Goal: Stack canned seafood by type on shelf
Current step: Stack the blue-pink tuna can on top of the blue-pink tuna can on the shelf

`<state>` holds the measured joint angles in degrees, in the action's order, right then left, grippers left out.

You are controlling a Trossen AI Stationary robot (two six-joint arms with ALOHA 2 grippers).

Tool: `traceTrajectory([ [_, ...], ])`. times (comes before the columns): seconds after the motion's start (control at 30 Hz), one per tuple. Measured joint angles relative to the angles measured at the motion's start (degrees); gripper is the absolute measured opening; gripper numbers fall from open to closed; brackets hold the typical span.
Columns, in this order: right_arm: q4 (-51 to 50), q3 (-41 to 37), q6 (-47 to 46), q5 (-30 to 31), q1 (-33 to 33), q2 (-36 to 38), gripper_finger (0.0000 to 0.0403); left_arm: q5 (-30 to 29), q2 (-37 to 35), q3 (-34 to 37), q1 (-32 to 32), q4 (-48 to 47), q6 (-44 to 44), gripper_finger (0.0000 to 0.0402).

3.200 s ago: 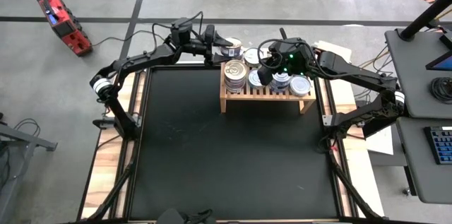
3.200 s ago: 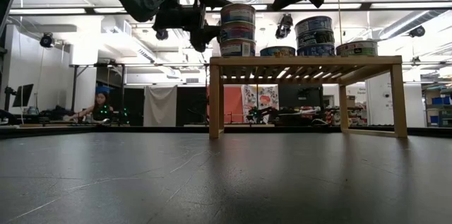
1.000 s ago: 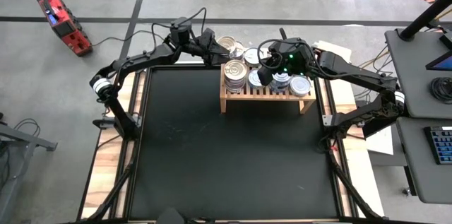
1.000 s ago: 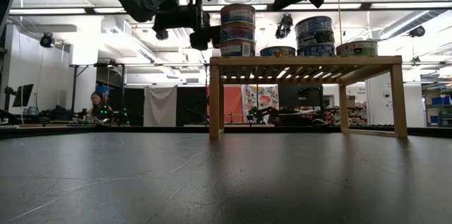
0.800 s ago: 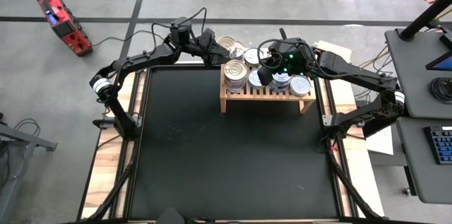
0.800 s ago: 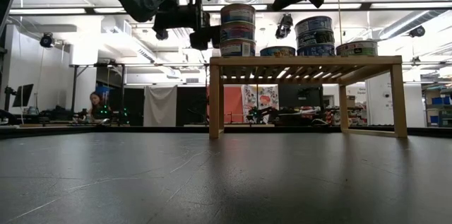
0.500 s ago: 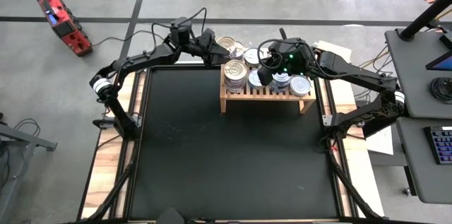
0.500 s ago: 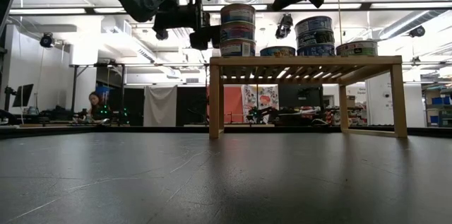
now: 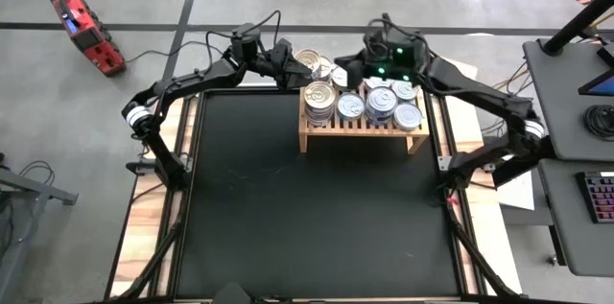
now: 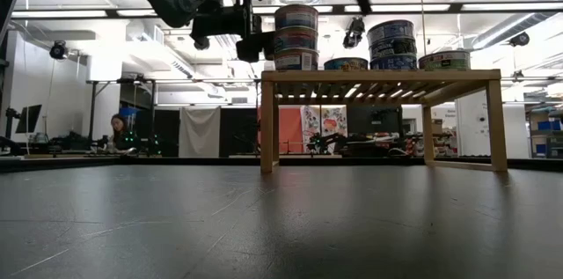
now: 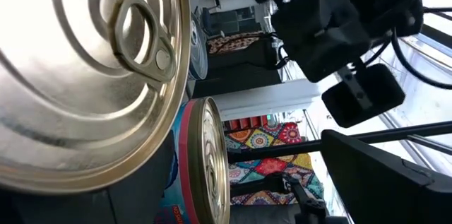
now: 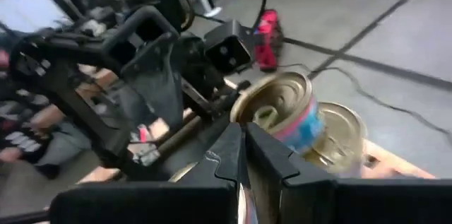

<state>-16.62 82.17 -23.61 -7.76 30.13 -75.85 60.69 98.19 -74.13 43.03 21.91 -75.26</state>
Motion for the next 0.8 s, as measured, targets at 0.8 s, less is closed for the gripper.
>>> traceTrajectory([
  [0.8, -28.18, 37.97, 6.88, -4.2, 5.16, -25.88, 0.0013, -0.13, 0.0, 0.0, 0.0, 0.0, -0.02, 0.0341],
])
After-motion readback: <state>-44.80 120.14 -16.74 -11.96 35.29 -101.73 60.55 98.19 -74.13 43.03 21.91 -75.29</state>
